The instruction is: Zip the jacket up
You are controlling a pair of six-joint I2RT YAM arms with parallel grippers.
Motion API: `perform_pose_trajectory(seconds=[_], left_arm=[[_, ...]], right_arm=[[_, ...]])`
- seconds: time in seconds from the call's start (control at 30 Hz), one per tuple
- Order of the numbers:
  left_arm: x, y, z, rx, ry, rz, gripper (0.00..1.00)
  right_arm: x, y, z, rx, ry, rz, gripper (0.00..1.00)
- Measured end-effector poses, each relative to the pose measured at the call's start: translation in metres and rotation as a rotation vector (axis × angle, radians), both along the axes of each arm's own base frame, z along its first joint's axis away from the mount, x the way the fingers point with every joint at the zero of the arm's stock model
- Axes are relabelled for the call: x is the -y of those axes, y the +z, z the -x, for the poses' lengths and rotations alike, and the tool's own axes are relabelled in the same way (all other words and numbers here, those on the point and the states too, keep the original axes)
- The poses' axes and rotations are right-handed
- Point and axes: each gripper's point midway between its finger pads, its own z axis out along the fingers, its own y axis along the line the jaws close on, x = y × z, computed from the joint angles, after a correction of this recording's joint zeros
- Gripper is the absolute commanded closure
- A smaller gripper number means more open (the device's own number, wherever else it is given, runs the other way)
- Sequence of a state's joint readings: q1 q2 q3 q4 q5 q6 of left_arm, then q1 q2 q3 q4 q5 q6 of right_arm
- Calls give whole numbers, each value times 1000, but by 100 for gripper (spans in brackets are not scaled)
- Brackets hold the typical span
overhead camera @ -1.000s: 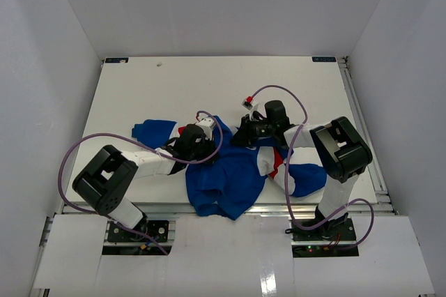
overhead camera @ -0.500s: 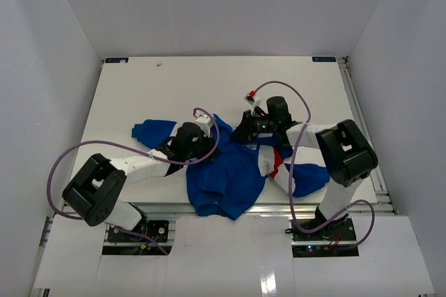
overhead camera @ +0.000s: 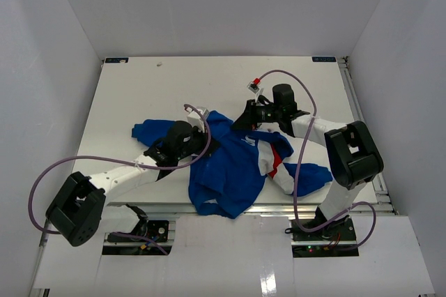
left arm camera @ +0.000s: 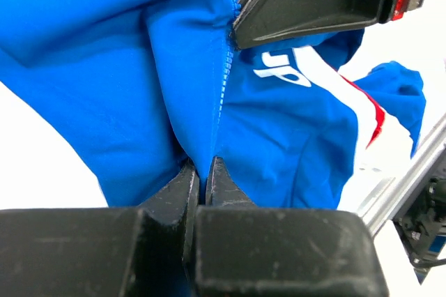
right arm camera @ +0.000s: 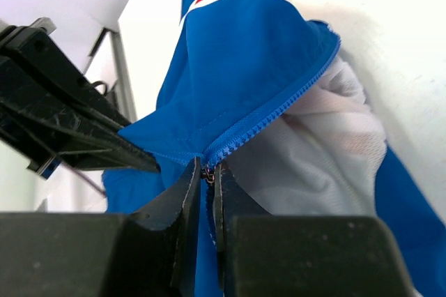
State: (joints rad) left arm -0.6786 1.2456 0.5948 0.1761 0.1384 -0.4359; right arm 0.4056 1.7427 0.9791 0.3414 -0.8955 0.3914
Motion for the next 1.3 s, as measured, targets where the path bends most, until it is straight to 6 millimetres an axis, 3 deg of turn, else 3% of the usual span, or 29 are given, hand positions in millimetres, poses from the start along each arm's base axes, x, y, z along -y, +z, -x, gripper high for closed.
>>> perform_pose_trajectory(seconds=[0.27, 0.4, 0.53, 0.7, 0.83, 0.9, 1.0, 1.03, 1.2, 1.3], left_arm=[[2, 6, 9, 23, -16, 56, 100], [2, 3, 12, 14, -20, 60, 100], [-3, -6, 18, -12, -16, 41, 100], [-25, -51, 40, -135, -2, -59, 100], [-32, -61, 47, -174, 3, -91, 100], [-32, -59, 47, -171, 4, -89, 89], [-33, -56, 46, -162, 11, -85, 51], [-35, -56, 46, -165, 20, -89, 45], [-43, -60, 42, -180, 63, -135, 33], [-39, -41, 30, -152, 88, -131, 31]], right_arm=[[14, 7, 14, -100, 131, -102, 92], [22, 10, 11, -97, 153, -135, 92], [42, 17, -15, -26, 89, -159, 92], [87, 26, -70, 70, -104, -164, 92], [95, 31, -83, 98, -159, -163, 92], [95, 32, -86, 101, -170, -161, 92], [91, 33, -90, 105, -179, -152, 84], [89, 32, -91, 113, -183, -141, 82], [72, 12, -80, 110, -210, -39, 76], [54, -4, -55, 104, -215, 44, 75]])
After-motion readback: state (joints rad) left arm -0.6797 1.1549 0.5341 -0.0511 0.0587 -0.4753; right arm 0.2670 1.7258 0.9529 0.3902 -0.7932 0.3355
